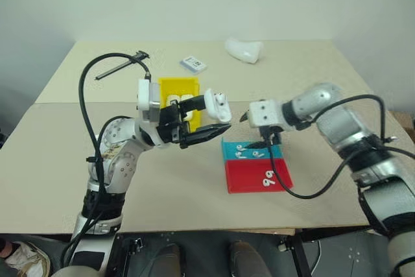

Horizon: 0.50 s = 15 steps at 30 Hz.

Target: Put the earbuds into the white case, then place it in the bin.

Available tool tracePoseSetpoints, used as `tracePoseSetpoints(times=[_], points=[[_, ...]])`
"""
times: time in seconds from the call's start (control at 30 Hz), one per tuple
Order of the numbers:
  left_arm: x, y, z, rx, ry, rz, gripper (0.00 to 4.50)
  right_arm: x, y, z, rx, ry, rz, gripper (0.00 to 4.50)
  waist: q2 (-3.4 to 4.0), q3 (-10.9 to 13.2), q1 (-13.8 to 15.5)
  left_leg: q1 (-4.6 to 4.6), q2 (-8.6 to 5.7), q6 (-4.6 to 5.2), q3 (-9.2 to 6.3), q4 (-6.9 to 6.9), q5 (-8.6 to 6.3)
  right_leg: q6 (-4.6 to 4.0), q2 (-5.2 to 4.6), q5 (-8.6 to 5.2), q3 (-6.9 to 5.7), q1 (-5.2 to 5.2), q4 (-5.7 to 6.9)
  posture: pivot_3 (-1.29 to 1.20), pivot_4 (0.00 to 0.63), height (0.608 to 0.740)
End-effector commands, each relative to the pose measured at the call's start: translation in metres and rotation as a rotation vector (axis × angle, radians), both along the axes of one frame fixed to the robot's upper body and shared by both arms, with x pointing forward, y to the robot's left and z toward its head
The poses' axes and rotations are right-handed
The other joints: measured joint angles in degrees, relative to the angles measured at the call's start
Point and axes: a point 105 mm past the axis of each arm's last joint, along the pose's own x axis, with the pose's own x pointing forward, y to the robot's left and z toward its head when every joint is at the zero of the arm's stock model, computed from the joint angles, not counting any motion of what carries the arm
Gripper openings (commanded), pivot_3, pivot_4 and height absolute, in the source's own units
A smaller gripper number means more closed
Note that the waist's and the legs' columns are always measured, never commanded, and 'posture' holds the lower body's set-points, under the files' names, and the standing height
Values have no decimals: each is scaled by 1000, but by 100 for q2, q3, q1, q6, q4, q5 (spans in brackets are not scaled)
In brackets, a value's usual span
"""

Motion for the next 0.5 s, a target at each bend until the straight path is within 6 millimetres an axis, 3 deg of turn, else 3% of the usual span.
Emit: tracePoseSetpoints(times=[0.03, 0.07, 0.5], points=[[-9, 5, 10, -19, -65, 28, 2784, 10, 4, -3, -86, -15, 54, 3234, 0, 0, -4, 1, 0, 0, 3, 2, 0, 0, -3, 0, 1, 0, 0, 0, 150, 740], [-9, 6, 10, -19, -66, 36, 2784, 11, 5, -6, -99, -2, 61, 2891, 0, 1, 4, 1, -1, 0, 3, 2, 0, 0, -6, 0, 1, 1, 1, 0, 150, 740], [-13, 12, 11, -11, -77, 77, 2784, 24, 6, -30, -182, 33, 53, 2891, 3, 1, -12, 19, 0, -2, 14, 1, 1, -2, -8, 1, 0, 8, 19, 0, 150, 740]])
